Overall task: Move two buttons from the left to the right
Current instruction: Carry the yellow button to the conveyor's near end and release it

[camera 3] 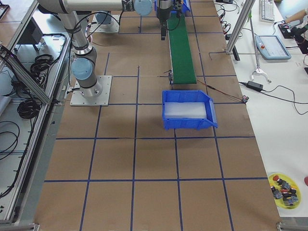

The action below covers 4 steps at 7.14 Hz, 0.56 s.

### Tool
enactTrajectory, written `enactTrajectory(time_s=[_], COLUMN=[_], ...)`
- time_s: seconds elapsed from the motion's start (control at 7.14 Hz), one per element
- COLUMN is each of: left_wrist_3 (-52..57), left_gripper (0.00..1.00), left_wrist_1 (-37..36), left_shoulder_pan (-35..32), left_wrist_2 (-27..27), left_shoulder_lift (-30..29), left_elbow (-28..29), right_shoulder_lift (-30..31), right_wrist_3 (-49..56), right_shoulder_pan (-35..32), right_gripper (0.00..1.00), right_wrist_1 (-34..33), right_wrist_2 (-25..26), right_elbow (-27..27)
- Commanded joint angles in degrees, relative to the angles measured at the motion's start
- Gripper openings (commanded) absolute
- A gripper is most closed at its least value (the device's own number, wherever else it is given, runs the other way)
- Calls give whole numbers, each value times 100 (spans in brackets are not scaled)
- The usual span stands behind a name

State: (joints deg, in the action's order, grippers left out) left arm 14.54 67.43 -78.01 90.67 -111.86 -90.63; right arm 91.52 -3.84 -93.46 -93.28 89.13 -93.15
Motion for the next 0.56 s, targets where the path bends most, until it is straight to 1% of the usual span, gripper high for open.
enactTrajectory(time_s=[0.0,0.14,0.28,0.42], left_wrist_3=[-153,-275,-381,-565], left_gripper=[4,4,9,30], left_wrist_1=[-423,-424,-415,-415], left_shoulder_pan=[-214,-215,-232,-241], left_wrist_2=[3,-6,-6,-15], left_shoulder_lift=[-230,-283,-336,-336], left_elbow=[-218,-253,-271,-402], right_shoulder_lift=[6,15,24,24], right_wrist_3=[-3,-3,-3,-3], right_shoulder_pan=[4,4,4,12], right_gripper=[100,100,100,100], right_wrist_1=[-6,2,2,2], right_wrist_2=[-1,-1,-1,-1], right_elbow=[-18,8,8,-1])
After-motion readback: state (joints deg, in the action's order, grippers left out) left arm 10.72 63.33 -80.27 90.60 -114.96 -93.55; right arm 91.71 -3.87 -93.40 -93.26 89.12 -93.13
